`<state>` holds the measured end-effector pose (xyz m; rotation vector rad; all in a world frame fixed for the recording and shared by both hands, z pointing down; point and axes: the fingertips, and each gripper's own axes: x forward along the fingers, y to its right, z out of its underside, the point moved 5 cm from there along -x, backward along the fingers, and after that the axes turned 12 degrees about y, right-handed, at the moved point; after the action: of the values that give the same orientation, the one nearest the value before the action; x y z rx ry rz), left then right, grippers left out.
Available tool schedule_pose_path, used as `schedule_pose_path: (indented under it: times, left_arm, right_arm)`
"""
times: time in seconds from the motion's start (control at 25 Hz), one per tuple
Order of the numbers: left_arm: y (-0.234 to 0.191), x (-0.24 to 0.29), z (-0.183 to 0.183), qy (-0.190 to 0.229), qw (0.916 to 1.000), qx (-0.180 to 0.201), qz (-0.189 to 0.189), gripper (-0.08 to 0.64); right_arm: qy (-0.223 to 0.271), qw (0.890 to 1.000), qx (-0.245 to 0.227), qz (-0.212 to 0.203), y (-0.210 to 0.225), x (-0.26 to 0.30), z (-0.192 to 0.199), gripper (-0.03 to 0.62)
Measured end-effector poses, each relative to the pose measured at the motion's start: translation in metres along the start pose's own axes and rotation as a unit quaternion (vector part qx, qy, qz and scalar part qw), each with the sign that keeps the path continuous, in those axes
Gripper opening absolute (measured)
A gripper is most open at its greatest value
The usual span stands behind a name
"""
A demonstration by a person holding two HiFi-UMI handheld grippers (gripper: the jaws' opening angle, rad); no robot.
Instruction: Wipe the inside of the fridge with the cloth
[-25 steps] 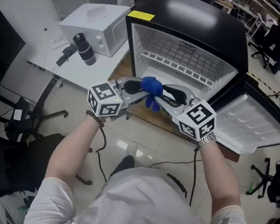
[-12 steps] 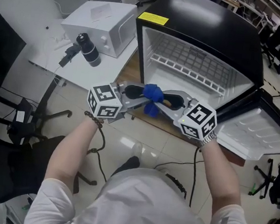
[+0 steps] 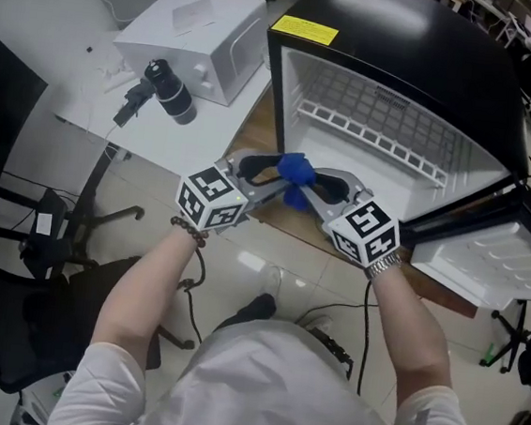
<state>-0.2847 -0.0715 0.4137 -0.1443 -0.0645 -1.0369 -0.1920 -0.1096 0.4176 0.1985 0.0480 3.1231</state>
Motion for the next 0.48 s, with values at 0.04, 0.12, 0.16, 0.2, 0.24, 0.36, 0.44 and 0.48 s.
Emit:
schedule_pose_path:
  times: [0.04,0.12,0.16,0.2,0.24,0.36,0.44,0.48]
  left_arm:
    - [-0.006,0.001,0.004,0.0,0.9999,0.002,-0.017,0.176]
    - [-0.018,0.001,0.011,0.003,0.9986,0.004,-0.053,0.19]
    - [-0.024,0.001,0.014,0.004,0.9975,0.004,-0.07,0.192]
    - [-0.029,0.001,0.017,0.005,0.9963,0.005,-0.086,0.192]
    - [-0.034,0.002,0.02,0.005,0.995,0.005,-0.1,0.192]
    - [-0.049,0.005,0.026,0.003,0.9902,0.014,-0.139,0.195]
    - [-0.058,0.007,0.029,0.001,0.9863,0.023,-0.163,0.206]
    - [-0.062,0.008,0.03,0.001,0.9844,0.026,-0.174,0.206]
  right_arm:
    - [-0.002,1.0,-0.003,0.013,0.004,0.003,0.005,0.064]
    - [-0.009,0.999,-0.007,0.039,0.012,0.01,0.017,0.064]
    - [-0.012,0.999,-0.009,0.052,0.016,0.013,0.024,0.064]
    - [-0.015,0.998,-0.009,0.064,0.02,0.017,0.03,0.064]
    - [-0.018,0.997,-0.01,0.076,0.025,0.021,0.036,0.064]
    - [-0.023,0.994,-0.008,0.108,0.037,0.034,0.054,0.064]
    - [-0.022,0.992,-0.01,0.125,0.045,0.044,0.064,0.064]
    - [-0.021,0.991,-0.011,0.132,0.048,0.049,0.068,0.064]
